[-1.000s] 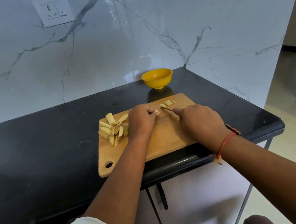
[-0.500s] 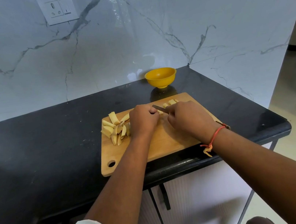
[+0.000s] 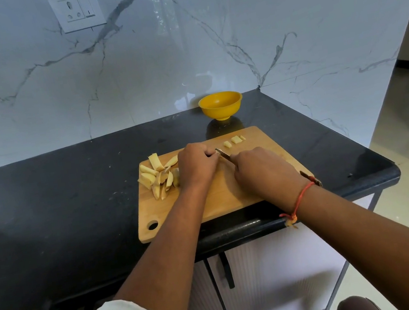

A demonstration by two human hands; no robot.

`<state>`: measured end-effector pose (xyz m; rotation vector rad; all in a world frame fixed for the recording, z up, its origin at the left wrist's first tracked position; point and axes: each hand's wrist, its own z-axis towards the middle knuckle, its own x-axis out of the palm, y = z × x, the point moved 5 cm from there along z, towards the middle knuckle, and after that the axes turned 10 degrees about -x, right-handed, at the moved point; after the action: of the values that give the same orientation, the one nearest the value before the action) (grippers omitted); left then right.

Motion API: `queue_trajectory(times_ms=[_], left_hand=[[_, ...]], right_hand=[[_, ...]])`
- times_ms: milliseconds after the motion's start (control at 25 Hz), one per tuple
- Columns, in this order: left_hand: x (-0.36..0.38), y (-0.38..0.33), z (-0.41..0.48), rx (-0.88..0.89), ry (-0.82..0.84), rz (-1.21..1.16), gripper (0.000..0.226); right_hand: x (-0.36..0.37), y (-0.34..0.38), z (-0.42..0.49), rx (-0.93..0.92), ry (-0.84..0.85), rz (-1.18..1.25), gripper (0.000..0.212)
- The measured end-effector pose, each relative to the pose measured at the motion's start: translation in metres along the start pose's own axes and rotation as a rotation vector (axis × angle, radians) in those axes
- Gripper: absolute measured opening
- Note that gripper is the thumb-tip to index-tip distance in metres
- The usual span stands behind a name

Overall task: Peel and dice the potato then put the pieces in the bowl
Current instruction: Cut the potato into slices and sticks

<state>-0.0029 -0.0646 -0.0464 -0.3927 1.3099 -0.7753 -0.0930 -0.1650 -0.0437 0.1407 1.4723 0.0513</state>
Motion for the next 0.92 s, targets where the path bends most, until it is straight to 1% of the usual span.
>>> queue_trajectory(times_ms=[200,360,520,640,720,920], left_hand=[[0.0,0.002,0.001,-0.019,-0.015,-0.005,0.014],[0.0,0.002,0.001,-0.022,-0.011,-0.037,0.011],[0.001,0.004,0.002,-0.042,-0.007,-0.073,0.023],[0.002,0.005,0.001,-0.041,-0.003,-0.097,0.028],[0.002,0.005,0.002,-0.049,0.0,-0.087,0.026],[0.003,0.004,0.003,-0.043,0.016,-0.068,0.01]], right_hand=[[-0.003,-0.01,-0.028,-0.059,-0.05,-0.08,0.05],[-0.009,-0.025,-0.031,-0.031,-0.111,-0.132,0.048],[-0.016,-0.03,-0.031,0.004,-0.25,-0.003,0.043],[-0.014,-0.026,-0.032,0.017,-0.271,0.121,0.04],[-0.012,-0.023,-0.029,0.019,-0.269,0.163,0.039],[-0.013,-0.011,-0.011,0.002,-0.257,0.146,0.035]])
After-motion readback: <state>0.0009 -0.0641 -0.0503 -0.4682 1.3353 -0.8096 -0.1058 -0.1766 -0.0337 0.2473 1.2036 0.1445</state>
